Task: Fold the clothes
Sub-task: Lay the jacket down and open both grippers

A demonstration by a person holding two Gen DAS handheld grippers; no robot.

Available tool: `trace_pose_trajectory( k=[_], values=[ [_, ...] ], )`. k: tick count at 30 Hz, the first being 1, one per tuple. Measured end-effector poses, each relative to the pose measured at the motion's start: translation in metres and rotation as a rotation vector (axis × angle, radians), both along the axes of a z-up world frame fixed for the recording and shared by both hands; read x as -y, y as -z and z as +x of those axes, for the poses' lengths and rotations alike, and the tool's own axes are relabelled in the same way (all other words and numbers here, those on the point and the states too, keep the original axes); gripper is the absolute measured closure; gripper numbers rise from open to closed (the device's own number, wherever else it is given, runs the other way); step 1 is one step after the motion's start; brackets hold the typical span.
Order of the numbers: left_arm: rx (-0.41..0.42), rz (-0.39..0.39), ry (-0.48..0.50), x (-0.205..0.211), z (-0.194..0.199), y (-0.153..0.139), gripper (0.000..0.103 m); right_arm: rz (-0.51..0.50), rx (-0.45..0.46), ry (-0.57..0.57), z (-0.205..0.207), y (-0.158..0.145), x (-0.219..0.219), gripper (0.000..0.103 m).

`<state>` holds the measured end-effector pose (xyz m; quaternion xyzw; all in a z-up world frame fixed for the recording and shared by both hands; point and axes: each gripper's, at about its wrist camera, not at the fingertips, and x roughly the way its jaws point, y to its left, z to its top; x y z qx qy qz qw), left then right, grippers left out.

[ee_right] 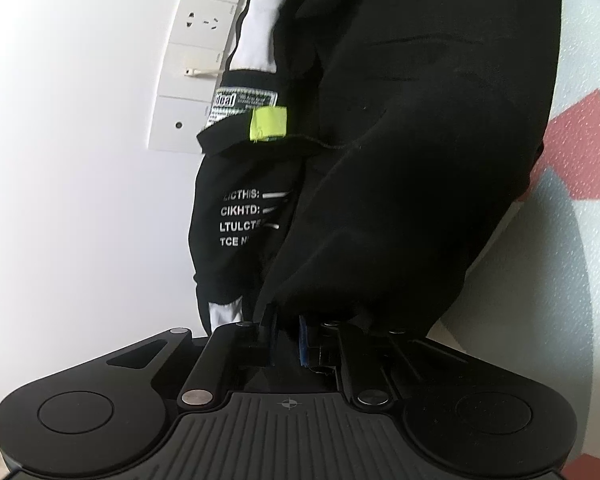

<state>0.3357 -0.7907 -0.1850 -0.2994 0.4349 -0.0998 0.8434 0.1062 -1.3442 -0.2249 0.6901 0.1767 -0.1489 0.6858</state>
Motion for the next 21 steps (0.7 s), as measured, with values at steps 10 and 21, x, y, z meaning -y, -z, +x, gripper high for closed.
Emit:
trace_pose_trajectory(
  k=[10,21],
  values=[
    [-0.018,0.02,-0.021,0.0,0.003,0.018,0.093,-0.003,-0.037,-0.012,0.01,0.008,0.0,0.092],
    [-0.064,0.059,0.02,-0.031,0.023,-0.032,0.095,-0.081,0.066,-0.048,0.018,-0.03,0.002,0.1]
  ],
)
